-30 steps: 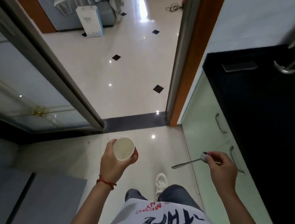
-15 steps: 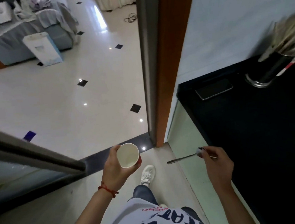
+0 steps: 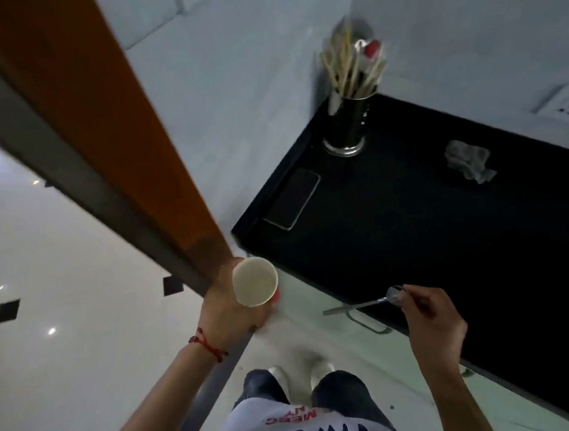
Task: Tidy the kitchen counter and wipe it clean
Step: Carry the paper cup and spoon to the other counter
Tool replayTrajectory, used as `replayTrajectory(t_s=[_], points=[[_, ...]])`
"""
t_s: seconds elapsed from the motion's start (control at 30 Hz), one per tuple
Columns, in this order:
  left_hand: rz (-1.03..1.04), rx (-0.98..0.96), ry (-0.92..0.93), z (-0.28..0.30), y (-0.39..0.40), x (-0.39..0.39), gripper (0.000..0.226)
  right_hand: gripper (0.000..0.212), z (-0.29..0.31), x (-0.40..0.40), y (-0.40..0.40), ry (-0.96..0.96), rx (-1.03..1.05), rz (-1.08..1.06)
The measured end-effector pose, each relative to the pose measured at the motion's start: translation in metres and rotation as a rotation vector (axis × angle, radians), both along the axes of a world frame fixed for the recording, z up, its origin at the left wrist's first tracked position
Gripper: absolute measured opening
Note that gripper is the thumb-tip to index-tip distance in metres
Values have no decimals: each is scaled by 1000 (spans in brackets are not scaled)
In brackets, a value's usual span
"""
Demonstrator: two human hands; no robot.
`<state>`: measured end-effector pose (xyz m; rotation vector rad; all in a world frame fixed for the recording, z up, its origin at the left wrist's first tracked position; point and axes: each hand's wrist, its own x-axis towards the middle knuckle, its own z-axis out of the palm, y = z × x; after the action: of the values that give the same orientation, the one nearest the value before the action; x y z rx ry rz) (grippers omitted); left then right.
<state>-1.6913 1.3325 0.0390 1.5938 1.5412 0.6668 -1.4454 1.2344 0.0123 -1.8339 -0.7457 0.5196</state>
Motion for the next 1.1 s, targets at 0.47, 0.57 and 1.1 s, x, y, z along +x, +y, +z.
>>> replayTrajectory(t_s=[0.47,0.57,1.1], points=[[-158,66,-56,-7,87,109,75,13,49,91,130,-327,253,69],[-134,67,-65,-3,98,121,78,11,70,107,180,-421,333,117],[-195,33,-90,-19,158,122,72,14,117,131,361,-698,569,56]])
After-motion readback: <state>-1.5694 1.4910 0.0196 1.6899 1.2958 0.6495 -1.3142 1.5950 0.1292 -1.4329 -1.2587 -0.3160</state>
